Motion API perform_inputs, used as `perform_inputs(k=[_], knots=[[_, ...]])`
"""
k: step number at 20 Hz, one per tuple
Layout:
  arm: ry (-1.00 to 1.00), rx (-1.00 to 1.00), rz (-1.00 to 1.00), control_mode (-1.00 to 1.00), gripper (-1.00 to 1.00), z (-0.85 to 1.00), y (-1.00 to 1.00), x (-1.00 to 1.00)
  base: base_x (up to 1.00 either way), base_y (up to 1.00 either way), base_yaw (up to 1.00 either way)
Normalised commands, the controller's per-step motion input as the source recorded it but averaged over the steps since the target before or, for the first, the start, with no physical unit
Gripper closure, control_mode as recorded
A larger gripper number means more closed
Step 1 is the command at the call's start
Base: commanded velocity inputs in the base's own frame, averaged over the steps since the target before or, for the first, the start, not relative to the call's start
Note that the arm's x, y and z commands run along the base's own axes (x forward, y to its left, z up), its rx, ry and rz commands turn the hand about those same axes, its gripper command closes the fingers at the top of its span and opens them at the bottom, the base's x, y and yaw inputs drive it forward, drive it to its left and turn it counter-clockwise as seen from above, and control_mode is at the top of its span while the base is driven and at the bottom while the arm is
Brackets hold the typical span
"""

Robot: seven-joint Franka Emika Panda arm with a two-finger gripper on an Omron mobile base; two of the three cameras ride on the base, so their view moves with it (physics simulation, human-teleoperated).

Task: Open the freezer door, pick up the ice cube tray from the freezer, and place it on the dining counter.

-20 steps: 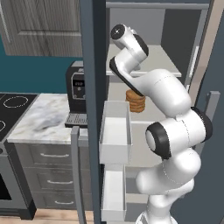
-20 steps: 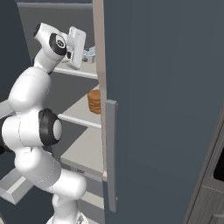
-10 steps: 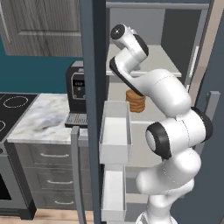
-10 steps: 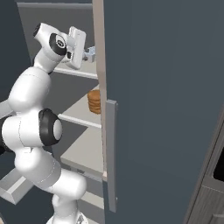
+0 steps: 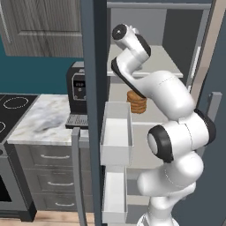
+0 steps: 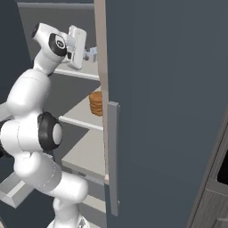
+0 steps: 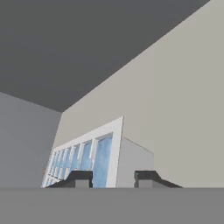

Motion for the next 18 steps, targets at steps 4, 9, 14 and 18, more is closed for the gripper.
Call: perform_inputs(k=[4,9,14,18], knots=[[-0.17,0.00,0.00,-1.00,1.00,0.00,-0.13,-0.23,0.00,0.00,0.00],[-0.08,0.00,0.00,-1.00,1.00,0.00,-0.11,-0.30,0.00,0.00,0.00],[-0.07,0.00,0.00,-1.00,1.00,0.00,-0.01,-0.22,0.00,0.00,0.00],[-0.08,0.00,0.00,-1.00,1.00,0.00,0.00,-0.34,0.00,0.00,0.00]])
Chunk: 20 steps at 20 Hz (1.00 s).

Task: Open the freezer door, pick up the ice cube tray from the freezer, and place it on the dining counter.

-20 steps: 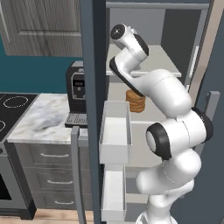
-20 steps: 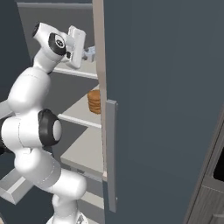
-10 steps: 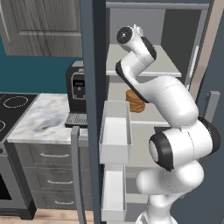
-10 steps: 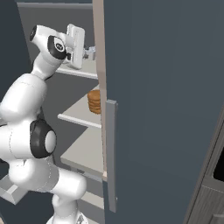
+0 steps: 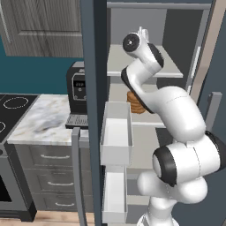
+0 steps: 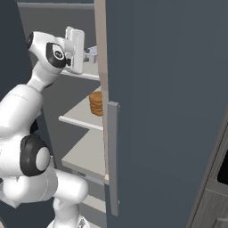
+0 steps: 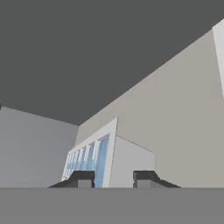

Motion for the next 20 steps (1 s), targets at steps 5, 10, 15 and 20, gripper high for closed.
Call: perform_inputs(k=[5,10,15,20], knots=[[-0.01,0.00,0.00,-1.00,1.00,0.12,0.00,-0.23,0.00,0.00,0.00],[-0.01,0.00,0.00,-1.00,1.00,0.19,0.00,-0.29,0.00,0.00,0.00],[-0.01,0.00,0.00,-1.00,1.00,0.06,0.02,-0.32,0.00,0.00,0.00],[0.00,0.00,0.00,-1.00,1.00,0.00,0.00,-0.29,0.00,0.00,0.00]])
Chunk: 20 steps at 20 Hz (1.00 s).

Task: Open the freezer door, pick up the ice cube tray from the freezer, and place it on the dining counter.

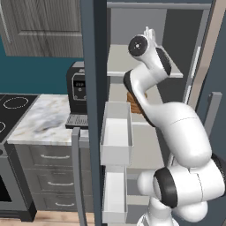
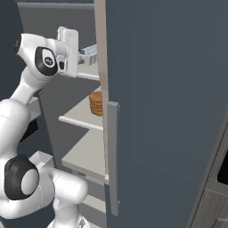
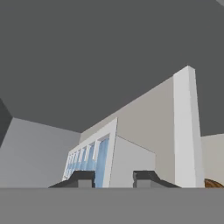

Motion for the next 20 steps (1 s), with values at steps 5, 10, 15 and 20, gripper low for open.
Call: perform_inputs(k=[5,10,15,20], knots=[[-0.01,0.00,0.00,-1.00,1.00,0.00,0.01,-0.39,0.00,0.00,0.00],[-0.06,0.00,0.00,-1.00,1.00,0.00,0.04,-0.67,0.00,0.00,0.00],[-0.06,0.00,0.01,-1.00,1.00,0.00,0.09,-0.76,0.00,0.00,0.00],[-0.07,0.00,0.02,-1.00,1.00,0.00,0.05,-0.80,0.00,0.00,0.00]])
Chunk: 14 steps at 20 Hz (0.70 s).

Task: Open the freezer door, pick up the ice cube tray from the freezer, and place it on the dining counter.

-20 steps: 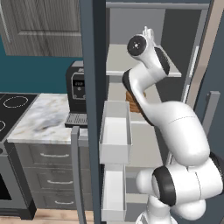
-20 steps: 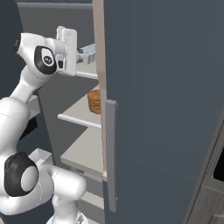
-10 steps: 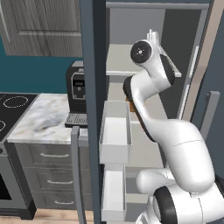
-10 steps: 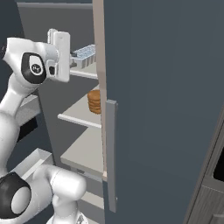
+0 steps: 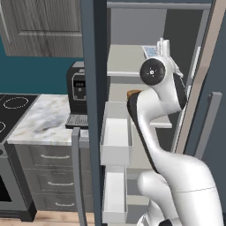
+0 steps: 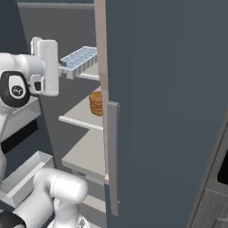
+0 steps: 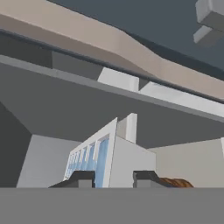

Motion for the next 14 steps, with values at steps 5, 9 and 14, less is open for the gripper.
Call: perform_inputs(k=[5,9,14], knots=[[-0.05,0.00,0.03,-1.00,1.00,0.00,0.01,-0.76,0.00,0.00,0.00],[-0.03,0.00,0.02,-1.00,1.00,0.00,0.01,-0.75,0.00,0.00,0.00],[0.00,0.00,0.00,-1.00,1.00,0.02,0.02,-0.42,0.00,0.00,0.00]])
